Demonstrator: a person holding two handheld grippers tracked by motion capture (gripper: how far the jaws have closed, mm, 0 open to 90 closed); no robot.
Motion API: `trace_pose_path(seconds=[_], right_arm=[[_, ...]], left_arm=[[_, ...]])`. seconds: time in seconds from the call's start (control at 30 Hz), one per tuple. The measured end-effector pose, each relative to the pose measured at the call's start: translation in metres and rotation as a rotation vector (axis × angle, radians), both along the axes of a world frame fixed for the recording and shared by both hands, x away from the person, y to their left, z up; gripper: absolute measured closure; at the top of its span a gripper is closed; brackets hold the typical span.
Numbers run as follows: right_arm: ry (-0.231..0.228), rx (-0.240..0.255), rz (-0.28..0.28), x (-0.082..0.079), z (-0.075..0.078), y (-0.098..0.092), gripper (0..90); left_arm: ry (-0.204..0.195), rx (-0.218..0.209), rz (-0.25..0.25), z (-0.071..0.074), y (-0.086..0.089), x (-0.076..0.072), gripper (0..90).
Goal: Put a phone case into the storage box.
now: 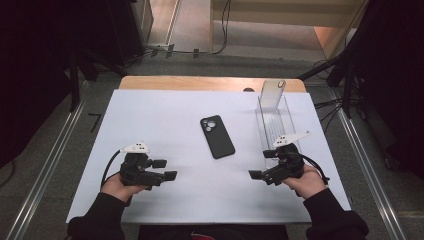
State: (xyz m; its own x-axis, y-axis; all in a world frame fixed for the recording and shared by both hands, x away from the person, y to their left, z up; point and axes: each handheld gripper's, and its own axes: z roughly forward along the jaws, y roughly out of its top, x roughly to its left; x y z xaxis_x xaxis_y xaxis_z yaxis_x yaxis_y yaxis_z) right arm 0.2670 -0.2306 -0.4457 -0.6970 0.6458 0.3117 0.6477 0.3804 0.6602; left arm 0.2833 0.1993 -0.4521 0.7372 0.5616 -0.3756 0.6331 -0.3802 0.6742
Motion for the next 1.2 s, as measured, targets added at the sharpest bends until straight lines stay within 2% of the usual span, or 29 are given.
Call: trace_pose_path(seconds=[0.23,0.33,0.4,0.47,0.57,1.03,1.2], right_arm=[[0.001,0.015,-0.019,0.008,0.001,0.002,0.0],[-0.008,0.004,-0.046,0.011,0.003,0.008,0.0],[0.003,-0.013,-0.074,0.015,0.005,0.012,0.0],[0.006,-0.007,-0.105,0.019,0.007,0.016,0.0],[-0.003,-0.017,-0.134,0.025,0.009,0.023,0.0],[-0.011,-0.056,-0.226,0.050,0.012,0.043,0.0],[-0.002,-0.045,-0.266,0.062,0.012,0.050,0.0]], left_arm=[[-0.003,-0.007,0.015,0.000,0.002,0.001,30.3],[-0.005,-0.003,0.027,0.001,0.004,0.001,30.3],[-0.002,0.002,0.040,0.001,0.004,0.001,30.3],[0.012,-0.007,0.047,0.001,0.005,0.002,30.4],[0.006,-0.008,0.055,0.001,0.006,0.002,30.4],[0.011,0.000,0.054,0.000,0.005,0.002,30.3],[0.011,0.000,0.053,0.000,0.005,0.002,30.4]])
